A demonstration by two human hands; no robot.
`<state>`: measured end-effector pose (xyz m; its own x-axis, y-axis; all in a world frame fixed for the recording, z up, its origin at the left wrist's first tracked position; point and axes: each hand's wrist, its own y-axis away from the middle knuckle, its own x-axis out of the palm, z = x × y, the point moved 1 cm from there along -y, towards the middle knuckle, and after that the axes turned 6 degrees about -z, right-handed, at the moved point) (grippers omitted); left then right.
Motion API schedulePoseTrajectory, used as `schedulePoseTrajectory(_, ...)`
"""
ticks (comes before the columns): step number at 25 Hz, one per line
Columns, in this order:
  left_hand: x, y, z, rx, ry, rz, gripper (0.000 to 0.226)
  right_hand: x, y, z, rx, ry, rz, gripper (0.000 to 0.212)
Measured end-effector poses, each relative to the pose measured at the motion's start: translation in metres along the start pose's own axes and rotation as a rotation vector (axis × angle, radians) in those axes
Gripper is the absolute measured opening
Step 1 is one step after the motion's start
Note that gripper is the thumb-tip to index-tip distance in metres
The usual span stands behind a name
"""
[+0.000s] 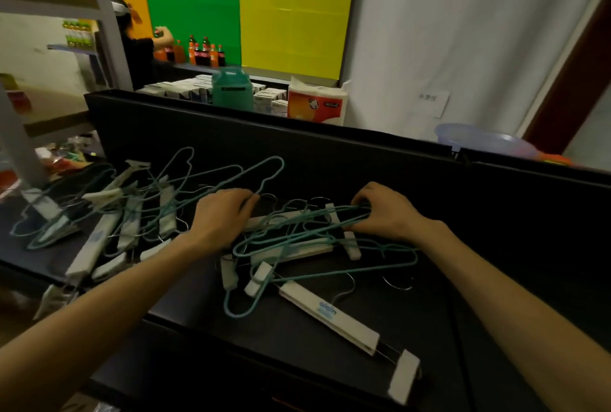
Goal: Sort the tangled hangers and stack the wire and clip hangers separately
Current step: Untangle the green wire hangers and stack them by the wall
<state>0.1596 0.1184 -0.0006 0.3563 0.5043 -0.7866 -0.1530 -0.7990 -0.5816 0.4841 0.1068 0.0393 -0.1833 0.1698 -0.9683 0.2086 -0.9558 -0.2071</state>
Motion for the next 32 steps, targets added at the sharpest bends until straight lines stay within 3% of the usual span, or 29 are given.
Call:
schedulePoseTrajectory(4,-0.009,-0.018,0.019,0.041,0.255,-0.140,0.031,-0.003,0.015,0.008,0.061,0.006,-0.078,0.064)
schedulePoseTrajectory(7,-0.016,-0.025,0.022,0.030,0.530,-0.118,0.027,0.004,0.023,0.016,0.083,0.115,-0.078,0.047)
schedulePoseTrajectory(13,-0.005,-0.032,0.025,-0.009,0.785,-0.005,0.031,0.014,0.034,0.043,0.160,0.070,0.118,0.086)
schedulePoseTrajectory(18,-0.016,-0.049,0.015,-0.020,1.032,0.084,0.036,0.019,0.035,0.054,0.263,-0.093,0.101,0.081)
schedulePoseTrajectory(20,-0.015,-0.045,0.011,0.050,0.979,0.155,0.036,0.018,0.035,0.056,0.290,-0.158,0.078,0.074)
schedulePoseTrajectory(22,-0.008,-0.036,0.014,0.149,0.721,0.207,0.031,0.015,0.034,0.058,0.280,-0.086,0.024,0.068)
schedulePoseTrajectory(25,-0.002,-0.023,0.038,0.288,0.277,0.018,0.038,0.013,0.033,0.061,0.246,0.075,-0.135,0.057)
schedulePoseTrajectory(27,-0.006,-0.017,0.061,0.266,0.228,-0.075,0.045,0.012,0.033,0.063,0.236,0.124,-0.237,0.054)
schedulePoseTrajectory(29,-0.008,-0.015,0.083,0.224,0.215,0.009,0.056,0.010,0.036,0.061,0.287,0.184,-0.311,0.055)
schedulePoseTrajectory(32,-0.008,-0.011,0.099,0.213,0.095,0.284,0.076,0.008,0.046,0.053,0.444,0.175,-0.392,0.052)
